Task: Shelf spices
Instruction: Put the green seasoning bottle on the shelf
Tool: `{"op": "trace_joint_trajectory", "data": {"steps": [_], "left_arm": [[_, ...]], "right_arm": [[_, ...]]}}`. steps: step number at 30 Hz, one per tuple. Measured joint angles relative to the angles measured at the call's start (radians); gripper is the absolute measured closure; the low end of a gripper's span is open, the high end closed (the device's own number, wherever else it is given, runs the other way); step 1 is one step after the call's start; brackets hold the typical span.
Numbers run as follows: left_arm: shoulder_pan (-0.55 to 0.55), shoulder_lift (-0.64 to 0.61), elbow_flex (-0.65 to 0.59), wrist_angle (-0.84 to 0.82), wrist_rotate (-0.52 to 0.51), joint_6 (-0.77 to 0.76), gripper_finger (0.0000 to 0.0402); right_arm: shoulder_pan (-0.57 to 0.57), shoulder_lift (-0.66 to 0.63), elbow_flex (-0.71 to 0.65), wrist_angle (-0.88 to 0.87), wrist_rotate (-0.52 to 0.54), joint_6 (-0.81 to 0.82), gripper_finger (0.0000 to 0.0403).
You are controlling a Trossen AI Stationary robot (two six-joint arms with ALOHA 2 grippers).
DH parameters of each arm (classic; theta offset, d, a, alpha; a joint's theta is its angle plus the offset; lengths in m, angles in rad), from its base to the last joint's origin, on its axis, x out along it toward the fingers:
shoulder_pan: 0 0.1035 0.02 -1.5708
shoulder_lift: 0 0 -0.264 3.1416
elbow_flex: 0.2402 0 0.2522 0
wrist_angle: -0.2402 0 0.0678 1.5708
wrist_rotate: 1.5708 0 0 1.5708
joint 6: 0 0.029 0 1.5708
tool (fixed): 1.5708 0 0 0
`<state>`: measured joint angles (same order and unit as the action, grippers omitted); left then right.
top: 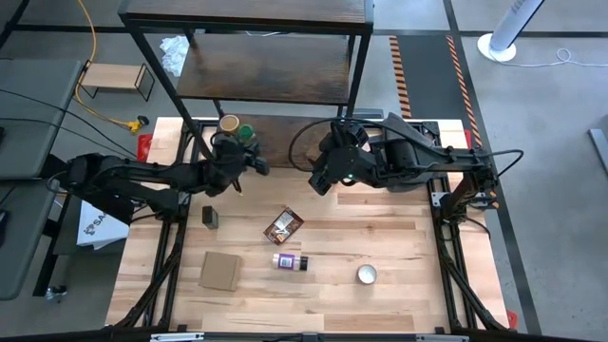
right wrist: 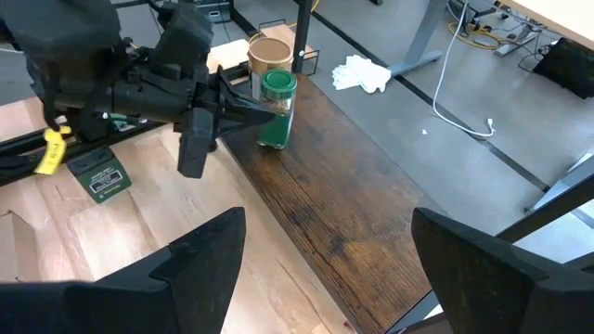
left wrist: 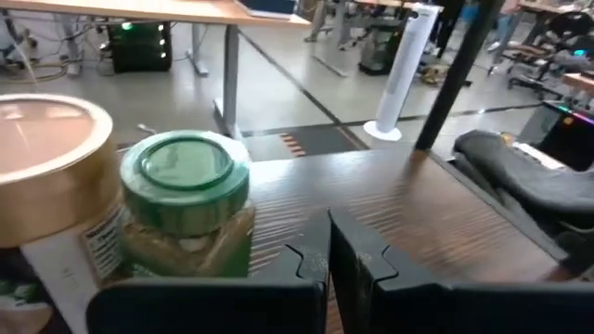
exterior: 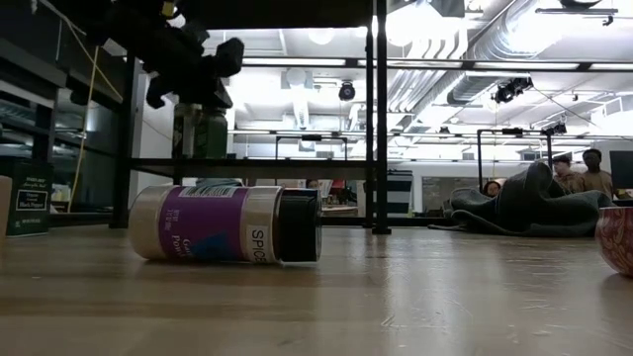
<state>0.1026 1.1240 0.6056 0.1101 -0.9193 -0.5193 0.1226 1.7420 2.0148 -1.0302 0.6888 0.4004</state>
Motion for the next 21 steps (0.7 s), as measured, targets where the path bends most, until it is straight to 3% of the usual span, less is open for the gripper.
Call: {"op": "trace_joint_trajectory", "data": {"steps": [9, 21], "left_arm": [[0.038, 0.049, 0.001, 0.026, 0.000, 0.003, 0.0401], [0.104, 0.096, 0.001, 0.189, -0.005, 0.071, 0.0401]], "right_arm": [[0.000, 0.000, 0.000, 0.000, 0.014, -0.001, 0.0100], [0.000, 0.000, 0.000, 0.000, 0.014, 0.003, 0.0100]]}}
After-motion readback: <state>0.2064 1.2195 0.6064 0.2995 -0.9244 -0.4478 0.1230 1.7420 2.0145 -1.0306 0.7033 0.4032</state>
